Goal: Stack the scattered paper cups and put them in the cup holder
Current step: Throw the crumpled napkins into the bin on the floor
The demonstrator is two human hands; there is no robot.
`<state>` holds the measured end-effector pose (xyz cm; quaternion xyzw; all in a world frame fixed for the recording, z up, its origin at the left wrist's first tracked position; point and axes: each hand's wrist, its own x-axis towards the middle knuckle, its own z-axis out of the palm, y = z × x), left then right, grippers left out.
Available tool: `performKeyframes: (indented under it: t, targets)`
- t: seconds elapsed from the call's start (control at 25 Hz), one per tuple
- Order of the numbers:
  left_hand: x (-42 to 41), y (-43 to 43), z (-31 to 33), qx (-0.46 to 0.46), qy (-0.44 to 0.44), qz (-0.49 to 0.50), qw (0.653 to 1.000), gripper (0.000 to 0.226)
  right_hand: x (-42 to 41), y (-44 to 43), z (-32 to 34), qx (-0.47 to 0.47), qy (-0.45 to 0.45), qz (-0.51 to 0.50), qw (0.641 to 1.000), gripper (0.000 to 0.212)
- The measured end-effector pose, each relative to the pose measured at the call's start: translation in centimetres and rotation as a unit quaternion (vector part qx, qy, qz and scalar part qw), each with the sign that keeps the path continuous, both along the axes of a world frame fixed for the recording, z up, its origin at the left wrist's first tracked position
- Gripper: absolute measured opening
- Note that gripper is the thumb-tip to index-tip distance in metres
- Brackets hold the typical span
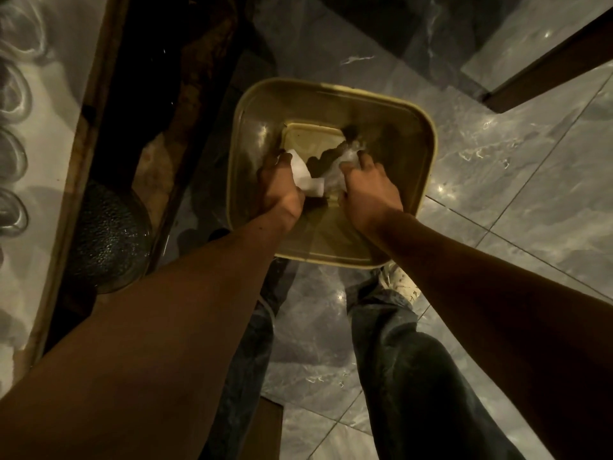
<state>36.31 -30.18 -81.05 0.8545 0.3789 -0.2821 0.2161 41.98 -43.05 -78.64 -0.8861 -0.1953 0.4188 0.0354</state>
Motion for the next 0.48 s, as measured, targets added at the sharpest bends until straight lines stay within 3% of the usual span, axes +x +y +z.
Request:
performKeyframes:
  t: [0.16, 0.32, 0.48]
  targets:
    - [-0.8, 0.0, 1.9, -0.062, -0.021, -0.015, 0.998, 0.044, -0.7, -0.3, 1.7, 0.029, -0.004, -0.009, 1.0, 0.05]
    - [-1.2, -0.7, 5.5, -0.117, -0.056, 0.036, 0.991, 0.037, -0.8, -1.0, 5.2, 0.057, -0.01, -0.007, 0.998, 0.046]
    - [-1.1, -0.9, 11.0, -0.133, -0.076, -0.014, 0.988, 0.034, -0.9, -1.3, 10.2, 0.054, -0.013, -0.003, 0.998, 0.042]
